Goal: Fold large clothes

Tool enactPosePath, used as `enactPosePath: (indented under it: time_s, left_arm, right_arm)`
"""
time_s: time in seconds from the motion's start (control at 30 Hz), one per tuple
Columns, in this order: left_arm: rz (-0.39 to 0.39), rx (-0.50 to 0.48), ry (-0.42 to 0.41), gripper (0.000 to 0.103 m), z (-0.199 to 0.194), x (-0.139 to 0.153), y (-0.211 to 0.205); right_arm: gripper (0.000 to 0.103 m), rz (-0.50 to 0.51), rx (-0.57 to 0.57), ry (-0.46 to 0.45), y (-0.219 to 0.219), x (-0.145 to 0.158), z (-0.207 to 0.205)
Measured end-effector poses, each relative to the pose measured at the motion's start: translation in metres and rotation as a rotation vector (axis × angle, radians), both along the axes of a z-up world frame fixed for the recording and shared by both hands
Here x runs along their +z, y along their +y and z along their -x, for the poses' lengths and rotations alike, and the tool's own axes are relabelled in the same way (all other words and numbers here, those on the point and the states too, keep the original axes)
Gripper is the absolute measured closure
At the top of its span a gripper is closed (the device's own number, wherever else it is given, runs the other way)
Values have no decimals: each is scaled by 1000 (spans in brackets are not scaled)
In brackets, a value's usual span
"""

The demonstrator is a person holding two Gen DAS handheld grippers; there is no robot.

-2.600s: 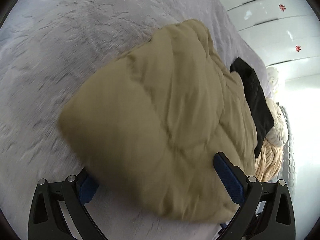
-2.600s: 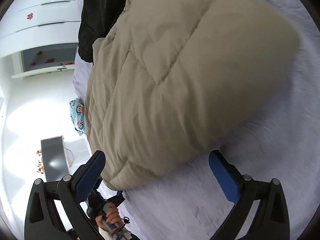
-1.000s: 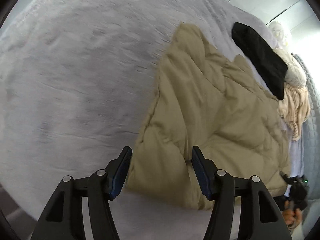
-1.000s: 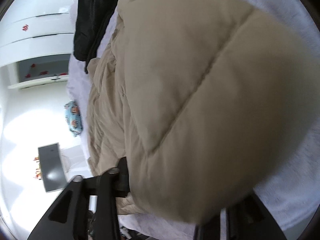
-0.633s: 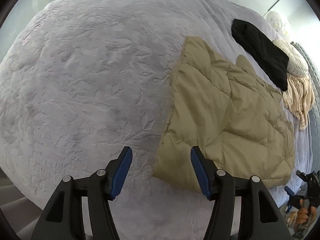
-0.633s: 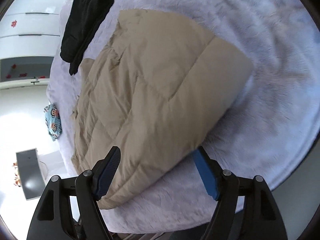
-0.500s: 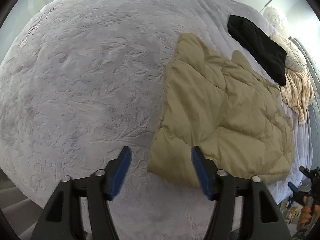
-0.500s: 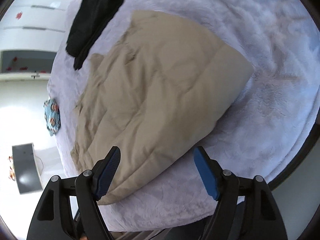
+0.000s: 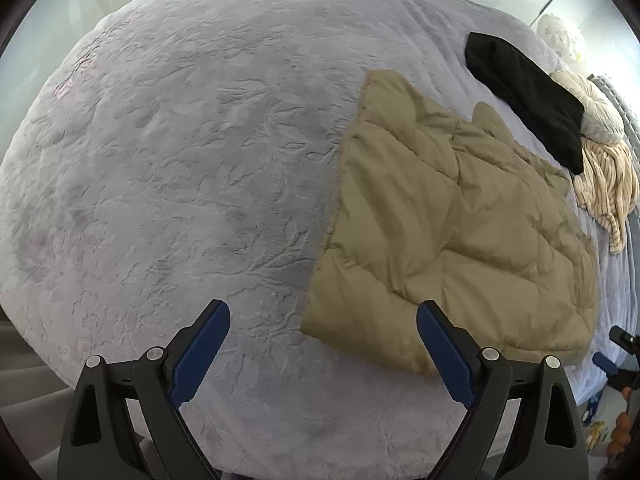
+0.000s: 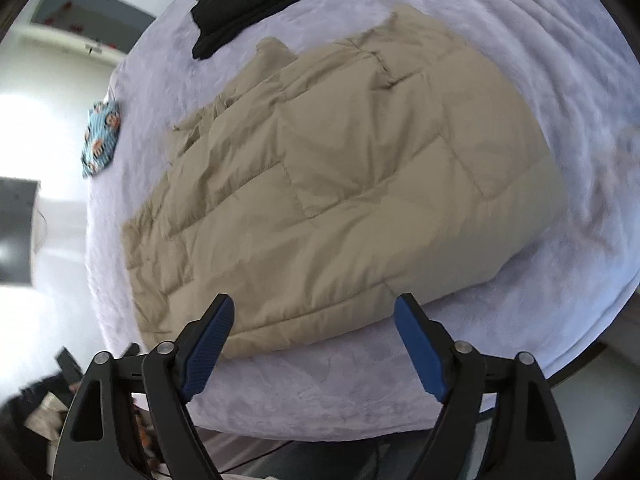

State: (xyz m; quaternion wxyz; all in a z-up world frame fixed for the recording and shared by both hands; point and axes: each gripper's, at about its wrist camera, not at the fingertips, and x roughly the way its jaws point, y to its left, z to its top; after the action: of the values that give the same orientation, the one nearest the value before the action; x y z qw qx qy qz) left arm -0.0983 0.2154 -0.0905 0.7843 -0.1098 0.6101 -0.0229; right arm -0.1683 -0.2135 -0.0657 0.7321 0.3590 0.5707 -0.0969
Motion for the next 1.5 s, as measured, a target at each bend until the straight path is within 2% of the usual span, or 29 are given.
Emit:
enactPosePath:
  time_s: [0.4, 0.7, 1.07, 1.2, 1.4, 1.5]
  left_arm:
    - [-55, -8, -5, 8, -3, 4, -12]
    - [-42, -26, 6, 8, -14, -2, -8]
    - [89, -57, 16, 8, -42, -15, 14]
    - [92, -42, 26, 8, -57, -25, 21]
    - [126, -113, 5, 8, -77, -29, 19]
    - [206, -152, 34, 8, -94, -42, 23]
  right_arm:
    - [13, 121, 119, -25, 18, 7, -21]
    - [13, 97, 150, 20, 25, 0, -34]
    - [13, 75, 184, 33, 41, -4, -46]
    - [13, 73, 199, 43, 48, -7, -51]
    - [13, 86, 202, 10, 52, -2, -63]
    - [14, 98, 209, -16, 53, 2, -72]
